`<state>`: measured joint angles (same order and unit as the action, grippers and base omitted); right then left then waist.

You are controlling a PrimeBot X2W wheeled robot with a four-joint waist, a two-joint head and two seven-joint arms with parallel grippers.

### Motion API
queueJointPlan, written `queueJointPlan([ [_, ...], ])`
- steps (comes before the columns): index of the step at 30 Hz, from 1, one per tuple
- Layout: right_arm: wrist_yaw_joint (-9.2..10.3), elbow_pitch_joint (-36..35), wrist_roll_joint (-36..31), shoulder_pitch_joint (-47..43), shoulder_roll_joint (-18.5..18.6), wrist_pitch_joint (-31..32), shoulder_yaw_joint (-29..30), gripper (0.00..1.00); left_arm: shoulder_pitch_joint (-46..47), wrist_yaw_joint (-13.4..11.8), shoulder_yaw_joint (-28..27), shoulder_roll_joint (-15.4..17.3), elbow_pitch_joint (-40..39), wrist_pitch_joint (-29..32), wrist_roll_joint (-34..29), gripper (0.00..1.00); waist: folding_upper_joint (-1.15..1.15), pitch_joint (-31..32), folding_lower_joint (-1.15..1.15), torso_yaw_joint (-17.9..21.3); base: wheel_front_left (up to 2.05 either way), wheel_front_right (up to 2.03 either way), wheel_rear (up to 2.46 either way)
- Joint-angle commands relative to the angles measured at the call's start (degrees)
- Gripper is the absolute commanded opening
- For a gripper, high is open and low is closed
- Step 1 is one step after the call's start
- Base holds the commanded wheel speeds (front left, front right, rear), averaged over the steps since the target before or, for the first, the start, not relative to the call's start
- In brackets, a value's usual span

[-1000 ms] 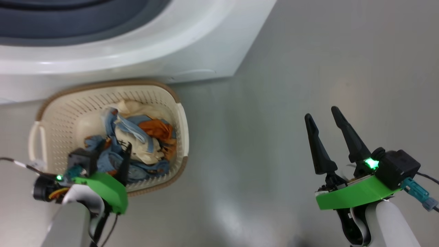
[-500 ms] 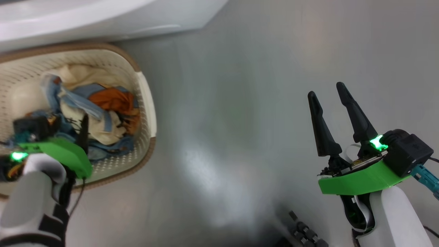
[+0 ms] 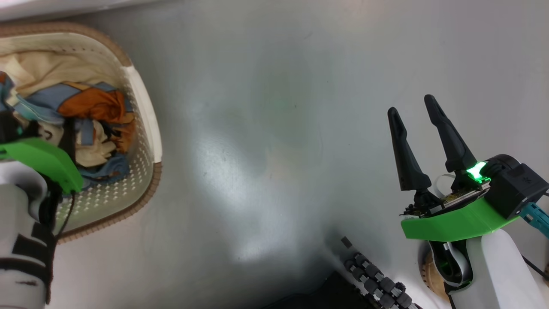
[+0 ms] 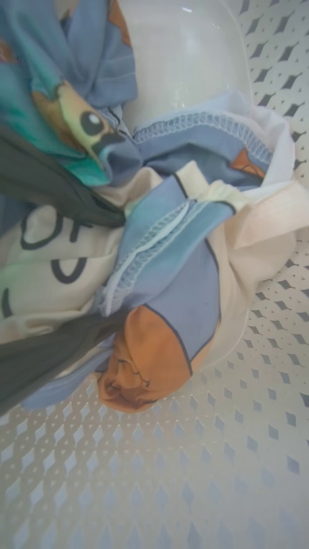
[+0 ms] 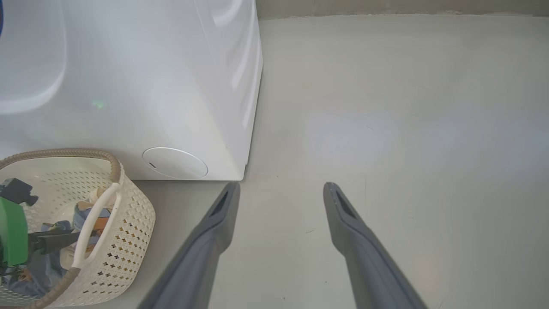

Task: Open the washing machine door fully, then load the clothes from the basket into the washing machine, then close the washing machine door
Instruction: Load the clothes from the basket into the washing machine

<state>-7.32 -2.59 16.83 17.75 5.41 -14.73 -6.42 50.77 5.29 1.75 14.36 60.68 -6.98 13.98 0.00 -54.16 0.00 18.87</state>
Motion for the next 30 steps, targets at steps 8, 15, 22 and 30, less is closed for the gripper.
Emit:
queueJointPlan([
  [8,-0.17,-1.5,0.2,-2.0,1.3,-0.3,-0.7,1.00,3.1,-1.5,1.3,2.0,3.9,-0.6,-1.3,0.06,0.00,-0.9,0.00,0.2,0.00,0.00,0.00],
  [15,-0.17,-1.5,0.0,-1.8,1.5,-0.3,0.2,1.00,4.3,-3.6,2.5,0.5,6.7,-4.1,-2.0,0.00,0.00,0.2,0.00,-1.6,0.00,0.00,0.00],
  [22,-0.17,-0.9,-0.1,-1.9,1.4,-0.3,1.0,1.00,-1.1,-3.2,1.7,-2.6,3.8,-7.9,-0.3,0.00,0.00,6.1,0.00,-5.2,0.00,0.00,0.00],
  [30,-0.17,0.2,-0.3,-4.2,2.0,-0.3,2.4,1.00,-14.2,-4.3,-1.1,-6.5,-15.6,-8.0,-0.5,0.00,0.00,15.2,0.00,-9.3,0.00,0.00,0.00],
])
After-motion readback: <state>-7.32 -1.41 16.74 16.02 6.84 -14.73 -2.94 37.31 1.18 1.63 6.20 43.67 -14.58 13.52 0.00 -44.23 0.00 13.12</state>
